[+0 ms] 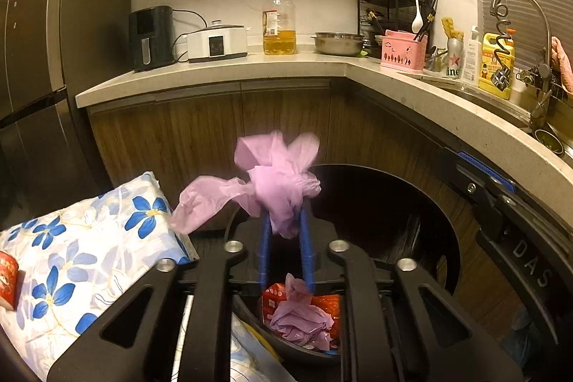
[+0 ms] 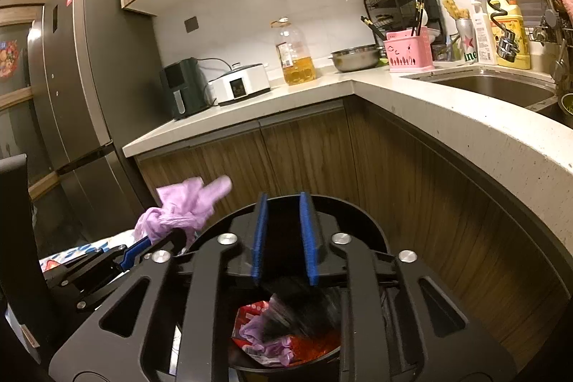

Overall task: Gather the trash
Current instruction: 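Open both tools to drop the glove and black bag into the bin, then move both open tools back over the table toward the two red cups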

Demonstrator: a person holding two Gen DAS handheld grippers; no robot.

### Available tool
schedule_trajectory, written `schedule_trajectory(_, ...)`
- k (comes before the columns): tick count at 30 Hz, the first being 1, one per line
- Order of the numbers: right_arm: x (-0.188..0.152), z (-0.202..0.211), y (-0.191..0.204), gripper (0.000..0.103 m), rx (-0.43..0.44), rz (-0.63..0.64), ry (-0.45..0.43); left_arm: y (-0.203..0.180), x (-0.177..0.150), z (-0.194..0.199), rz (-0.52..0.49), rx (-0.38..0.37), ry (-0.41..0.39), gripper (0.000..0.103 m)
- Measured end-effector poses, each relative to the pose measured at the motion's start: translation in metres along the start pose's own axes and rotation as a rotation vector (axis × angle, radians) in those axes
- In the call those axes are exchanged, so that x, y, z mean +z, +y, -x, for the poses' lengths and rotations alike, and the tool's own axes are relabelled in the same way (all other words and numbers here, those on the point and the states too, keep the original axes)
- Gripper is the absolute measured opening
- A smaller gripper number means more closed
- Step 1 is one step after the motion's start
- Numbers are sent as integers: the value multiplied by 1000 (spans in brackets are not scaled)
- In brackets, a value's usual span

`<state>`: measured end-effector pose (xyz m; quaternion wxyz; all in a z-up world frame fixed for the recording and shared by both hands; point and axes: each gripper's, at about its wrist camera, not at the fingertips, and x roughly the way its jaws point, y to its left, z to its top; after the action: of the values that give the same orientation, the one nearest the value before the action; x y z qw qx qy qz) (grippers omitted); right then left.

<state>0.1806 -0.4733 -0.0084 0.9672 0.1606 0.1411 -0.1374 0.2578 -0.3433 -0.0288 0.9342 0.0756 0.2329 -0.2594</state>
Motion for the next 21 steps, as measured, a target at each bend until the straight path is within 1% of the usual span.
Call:
schedule_trajectory(1,0,0,0,31,-2,-2,-2,1,-1,0,2,-1,0,33)
schedule_trajectory(2,0,1,0,37,-4,-4,-3,2,-1,1,7,3,-3,37)
schedule_trajectory(5,0,2,-3,46,-16,-16,-10,7,-2,4,15,19,-16,51)
schedule_trajectory(6,0,3,-5,48,-19,-21,-12,8,-3,6,17,25,-20,59)
schedule_trajectory(7,0,4,-6,51,-22,-26,-14,9,-4,7,20,35,-26,64)
schedule_trajectory(8,0,4,-7,55,-25,-29,-15,11,-5,8,21,45,-29,66)
schedule_trajectory(10,-1,7,-8,61,-33,-40,-19,14,-8,11,18,62,-33,77)
schedule_trajectory(12,-1,9,-9,64,-34,-50,-20,17,-11,15,20,72,-38,81)
schedule_trajectory(17,-4,18,-9,72,-40,-60,-22,28,-19,29,57,80,-43,86)
schedule_trajectory(20,-7,22,-4,74,-43,-58,-18,34,-23,38,77,90,-50,89)
schedule_trajectory(21,-8,24,-2,75,-41,-54,-16,37,-26,44,80,105,-57,90)
